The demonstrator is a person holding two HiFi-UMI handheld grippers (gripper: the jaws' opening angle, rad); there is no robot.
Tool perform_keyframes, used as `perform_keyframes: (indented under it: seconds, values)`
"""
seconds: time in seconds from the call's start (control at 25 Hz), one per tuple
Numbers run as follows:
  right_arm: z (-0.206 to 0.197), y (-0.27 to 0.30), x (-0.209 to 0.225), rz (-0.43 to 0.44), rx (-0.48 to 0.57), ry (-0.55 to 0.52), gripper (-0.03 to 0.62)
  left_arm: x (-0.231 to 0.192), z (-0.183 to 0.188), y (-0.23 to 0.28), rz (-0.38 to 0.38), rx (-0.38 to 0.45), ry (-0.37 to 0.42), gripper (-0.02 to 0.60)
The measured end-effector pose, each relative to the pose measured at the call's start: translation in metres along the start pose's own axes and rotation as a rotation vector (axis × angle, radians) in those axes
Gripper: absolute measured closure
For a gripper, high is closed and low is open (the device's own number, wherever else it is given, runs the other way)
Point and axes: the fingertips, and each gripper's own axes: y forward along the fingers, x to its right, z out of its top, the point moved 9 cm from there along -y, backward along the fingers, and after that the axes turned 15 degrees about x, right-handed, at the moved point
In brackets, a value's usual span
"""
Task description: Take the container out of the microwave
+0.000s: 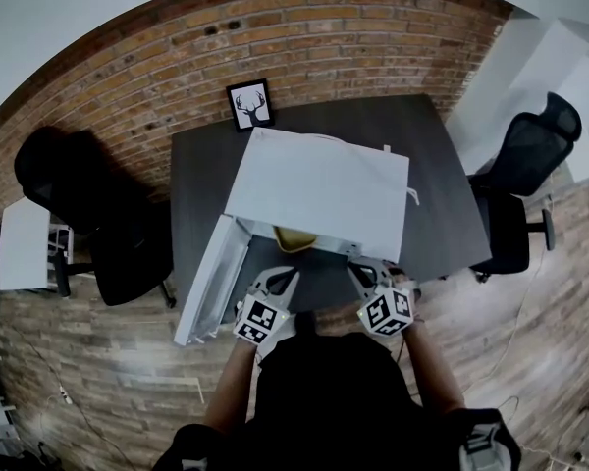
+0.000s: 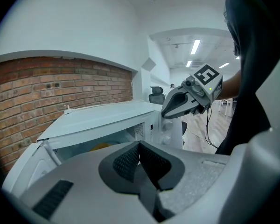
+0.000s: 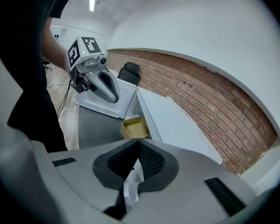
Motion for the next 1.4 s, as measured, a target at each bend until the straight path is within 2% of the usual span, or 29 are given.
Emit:
perform_keyframes:
  seconds: [0.48,0.64,1.04,1.4]
  values:
    - [0.007,0.011,-0.006,-0.062,-0.053,0.042,0.595,-0.034,-0.018,0.032,-0.125,-0.039,0.005,0.578]
    - [0.003,0.011,-0.013,-0.079,-0.068,0.058,0.595,-0.04,-0.023,0.045,-0.167,-0.056,0.031,0.578]
    - [-0.005,0.003,-0.026,-0.112,-0.102,0.084,0.595,-0.046,-0.05,0.058,-0.159,-0.11,0.051,0.578]
    - [-0.007,-0.005,-0.029,-0.134,-0.132,0.091,0.595,-0.05,-0.07,0.073,-0.229,-0.203,0.092,0.537]
